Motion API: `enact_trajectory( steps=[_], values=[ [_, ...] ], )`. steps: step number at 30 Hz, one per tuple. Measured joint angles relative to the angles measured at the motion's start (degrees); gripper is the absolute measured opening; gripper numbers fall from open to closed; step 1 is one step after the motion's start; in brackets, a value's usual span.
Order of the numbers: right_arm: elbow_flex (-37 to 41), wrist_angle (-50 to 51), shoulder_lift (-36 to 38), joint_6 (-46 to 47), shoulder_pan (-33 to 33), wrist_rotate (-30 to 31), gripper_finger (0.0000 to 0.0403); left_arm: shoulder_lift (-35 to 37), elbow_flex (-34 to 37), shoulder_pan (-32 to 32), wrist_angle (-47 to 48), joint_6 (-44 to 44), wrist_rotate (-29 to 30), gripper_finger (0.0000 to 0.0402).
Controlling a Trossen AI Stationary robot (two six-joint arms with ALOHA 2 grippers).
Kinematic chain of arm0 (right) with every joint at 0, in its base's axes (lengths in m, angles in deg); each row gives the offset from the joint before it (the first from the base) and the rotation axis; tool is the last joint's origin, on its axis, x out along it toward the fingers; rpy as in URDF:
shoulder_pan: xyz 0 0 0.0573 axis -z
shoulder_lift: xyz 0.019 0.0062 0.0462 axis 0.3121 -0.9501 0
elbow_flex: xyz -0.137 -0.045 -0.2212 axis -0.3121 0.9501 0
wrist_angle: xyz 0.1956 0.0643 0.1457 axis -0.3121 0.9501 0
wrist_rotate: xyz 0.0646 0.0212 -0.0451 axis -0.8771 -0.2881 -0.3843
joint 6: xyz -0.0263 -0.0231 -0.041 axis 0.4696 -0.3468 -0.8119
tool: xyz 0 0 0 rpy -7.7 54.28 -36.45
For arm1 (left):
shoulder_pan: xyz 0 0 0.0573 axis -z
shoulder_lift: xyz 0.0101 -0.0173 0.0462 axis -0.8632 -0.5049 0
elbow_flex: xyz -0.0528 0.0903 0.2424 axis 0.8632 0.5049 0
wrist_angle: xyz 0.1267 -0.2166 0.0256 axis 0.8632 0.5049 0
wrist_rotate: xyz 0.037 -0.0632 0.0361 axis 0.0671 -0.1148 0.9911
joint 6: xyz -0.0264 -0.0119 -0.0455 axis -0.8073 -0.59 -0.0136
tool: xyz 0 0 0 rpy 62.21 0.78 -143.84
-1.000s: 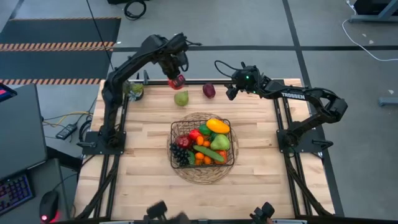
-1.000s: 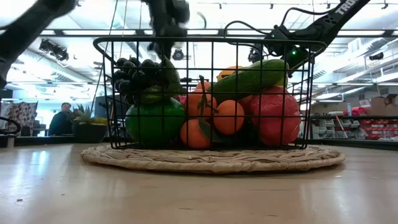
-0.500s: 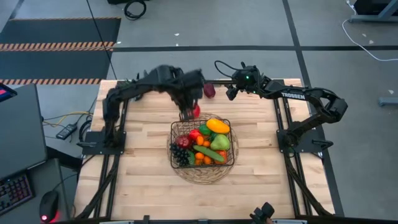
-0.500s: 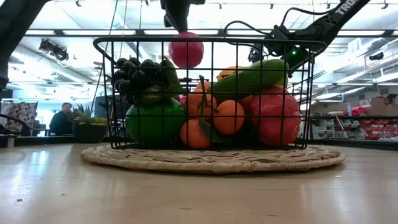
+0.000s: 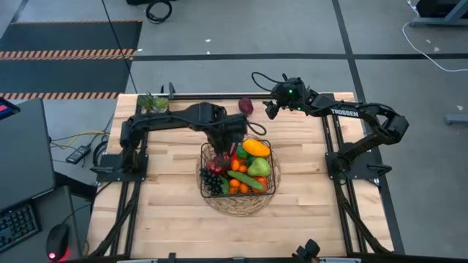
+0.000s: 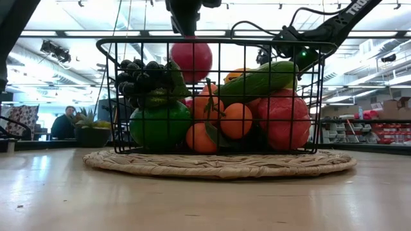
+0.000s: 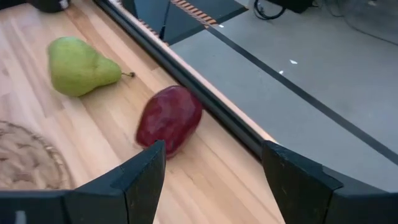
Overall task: Build produce basket
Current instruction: Put the red apple into the black wire basket, then put the green pear into the black wire basket
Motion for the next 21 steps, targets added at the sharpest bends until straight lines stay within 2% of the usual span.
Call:
enact_trajectory(
  steps=[6,13,17,21],
  values=[
    [0.00,0.01,0.00,0.02,-1.41,-0.80,0.0267,0.00,4.48,0.78,-3.49,-0.18,1.03,0.0063],
    [0.00,0.60,0.00,0.46,-2.28,-0.76,0.0267,0.03,6.57,-1.24,-2.47,0.24,6.44,0.0161],
    [0.00,1.01,0.00,0.46,-2.28,-0.74,0.0267,1.74,6.39,-4.07,-2.54,2.98,10.99,0.0208],
    [0.00,1.08,0.00,0.46,-2.26,-0.70,0.0267,3.79,5.99,-8.72,-4.85,5.74,12.30,0.0237]
  ],
)
